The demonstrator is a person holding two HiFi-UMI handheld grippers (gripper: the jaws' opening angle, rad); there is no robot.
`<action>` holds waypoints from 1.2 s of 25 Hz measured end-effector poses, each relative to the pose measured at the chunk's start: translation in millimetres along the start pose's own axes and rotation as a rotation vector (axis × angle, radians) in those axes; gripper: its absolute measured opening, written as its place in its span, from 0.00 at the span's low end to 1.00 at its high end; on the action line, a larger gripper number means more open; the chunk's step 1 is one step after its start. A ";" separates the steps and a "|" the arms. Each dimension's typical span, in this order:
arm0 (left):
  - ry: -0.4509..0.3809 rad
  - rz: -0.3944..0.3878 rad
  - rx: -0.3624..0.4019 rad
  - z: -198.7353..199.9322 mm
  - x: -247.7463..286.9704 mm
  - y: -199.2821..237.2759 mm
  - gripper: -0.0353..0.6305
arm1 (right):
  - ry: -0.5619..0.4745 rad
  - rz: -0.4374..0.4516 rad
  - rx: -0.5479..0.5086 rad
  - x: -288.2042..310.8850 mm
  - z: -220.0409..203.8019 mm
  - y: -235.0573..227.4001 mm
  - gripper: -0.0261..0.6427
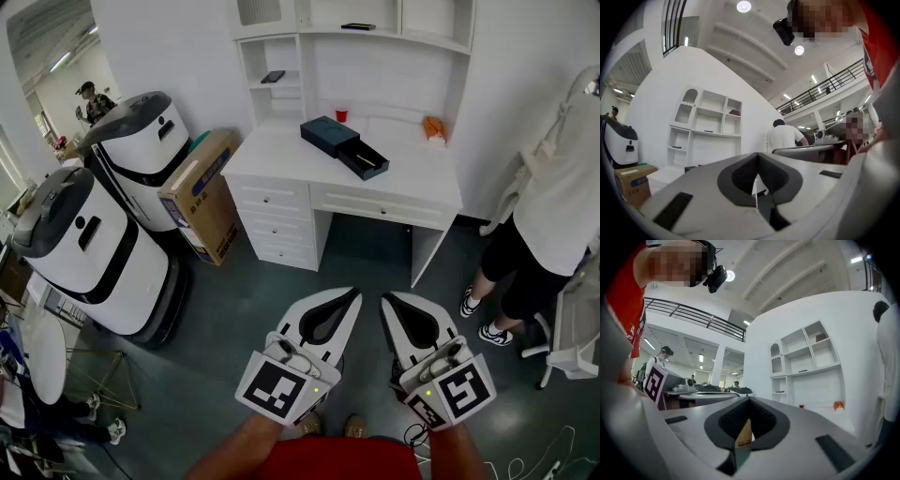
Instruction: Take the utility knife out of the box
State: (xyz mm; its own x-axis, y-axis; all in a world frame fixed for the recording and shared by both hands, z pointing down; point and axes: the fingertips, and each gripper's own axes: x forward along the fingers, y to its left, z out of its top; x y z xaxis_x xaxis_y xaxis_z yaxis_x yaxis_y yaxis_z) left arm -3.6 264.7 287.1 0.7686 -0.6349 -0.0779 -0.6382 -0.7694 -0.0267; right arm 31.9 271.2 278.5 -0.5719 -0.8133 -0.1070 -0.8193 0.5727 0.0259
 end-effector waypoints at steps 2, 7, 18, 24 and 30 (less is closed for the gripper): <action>-0.009 -0.001 0.011 -0.6 1.7 -0.4 0.08 | 0.000 0.001 0.000 -0.5 -1.4 -1.1 0.03; 0.004 -0.002 0.002 -3.2 6.9 -4.3 0.08 | -0.002 0.001 0.003 -2.9 -2.5 -6.5 0.03; -0.033 0.023 0.048 -0.9 26.5 -3.9 0.08 | -0.024 0.020 0.019 -7.1 -0.1 -28.6 0.08; -0.049 0.065 0.035 1.0 48.9 -0.5 0.08 | 0.006 0.041 -0.015 -8.9 -3.1 -54.9 0.08; -0.039 0.123 0.043 -2.6 71.7 12.0 0.08 | 0.023 0.061 -0.046 -3.0 -7.8 -91.1 0.08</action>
State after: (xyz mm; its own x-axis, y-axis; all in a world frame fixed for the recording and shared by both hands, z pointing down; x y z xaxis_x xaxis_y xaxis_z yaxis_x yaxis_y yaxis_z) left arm 44.0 209.7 283.8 0.6826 -0.7205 -0.1218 -0.7295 -0.6816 -0.0567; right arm 108.0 220.6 284.2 -0.6212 -0.7795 -0.0805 -0.7836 0.6164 0.0771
